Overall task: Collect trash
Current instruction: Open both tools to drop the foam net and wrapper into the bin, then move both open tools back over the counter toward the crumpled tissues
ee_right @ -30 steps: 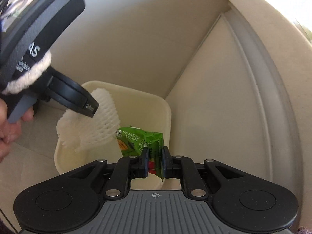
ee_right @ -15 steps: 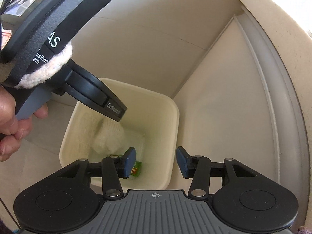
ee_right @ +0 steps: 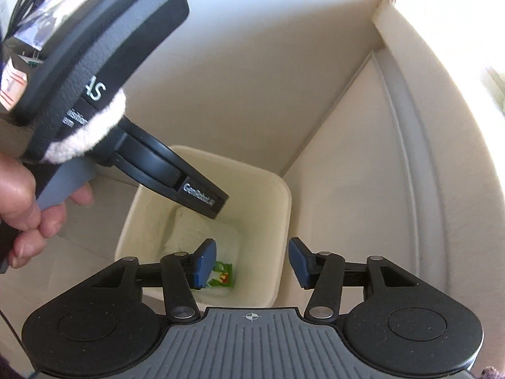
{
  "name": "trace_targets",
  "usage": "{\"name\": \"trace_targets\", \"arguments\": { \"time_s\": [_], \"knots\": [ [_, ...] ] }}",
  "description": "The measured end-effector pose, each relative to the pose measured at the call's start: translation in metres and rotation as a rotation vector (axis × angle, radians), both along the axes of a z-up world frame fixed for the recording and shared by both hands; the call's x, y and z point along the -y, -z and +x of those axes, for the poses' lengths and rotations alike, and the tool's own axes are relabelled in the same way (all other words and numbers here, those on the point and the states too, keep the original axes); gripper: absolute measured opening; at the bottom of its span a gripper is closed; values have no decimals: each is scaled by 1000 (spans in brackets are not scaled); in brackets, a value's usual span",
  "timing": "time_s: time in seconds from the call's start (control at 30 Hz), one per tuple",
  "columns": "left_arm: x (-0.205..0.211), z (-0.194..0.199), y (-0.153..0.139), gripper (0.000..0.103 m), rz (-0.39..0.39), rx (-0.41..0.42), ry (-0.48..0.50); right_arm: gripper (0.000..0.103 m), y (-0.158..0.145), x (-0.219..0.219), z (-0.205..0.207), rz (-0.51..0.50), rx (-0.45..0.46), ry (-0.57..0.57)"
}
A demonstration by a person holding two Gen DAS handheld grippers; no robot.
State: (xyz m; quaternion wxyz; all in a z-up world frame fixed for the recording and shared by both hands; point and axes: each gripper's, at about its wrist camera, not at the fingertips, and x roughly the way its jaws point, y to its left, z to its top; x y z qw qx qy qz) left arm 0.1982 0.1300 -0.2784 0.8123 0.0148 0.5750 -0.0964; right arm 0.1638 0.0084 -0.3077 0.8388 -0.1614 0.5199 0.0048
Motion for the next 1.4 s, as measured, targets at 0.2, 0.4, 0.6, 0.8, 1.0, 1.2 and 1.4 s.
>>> {"name": "trace_targets", "arguments": {
  "time_s": [0.2,0.4,0.6,0.8,1.0,1.2,1.4],
  "knots": [
    [3,-4,-15,83,22,23,15,60,-23,-1,-10,16,23,-24],
    [3,-11,-38,93,30,49,11,74,-44,-3,-18,45,60,-34],
    [8,-23,-64,100,49,87,17,81,-72,-6,-36,67,102,-56],
    [7,-32,-85,102,64,112,20,87,-105,-3,-54,103,151,-59],
    [6,-42,-99,102,69,134,17,89,-131,6,-65,140,191,-48],
    [12,-53,-123,102,75,125,0,93,-152,24,-79,177,215,-18],
    [20,-60,-146,102,43,145,0,95,-173,54,-97,180,255,20]
  ]
}}
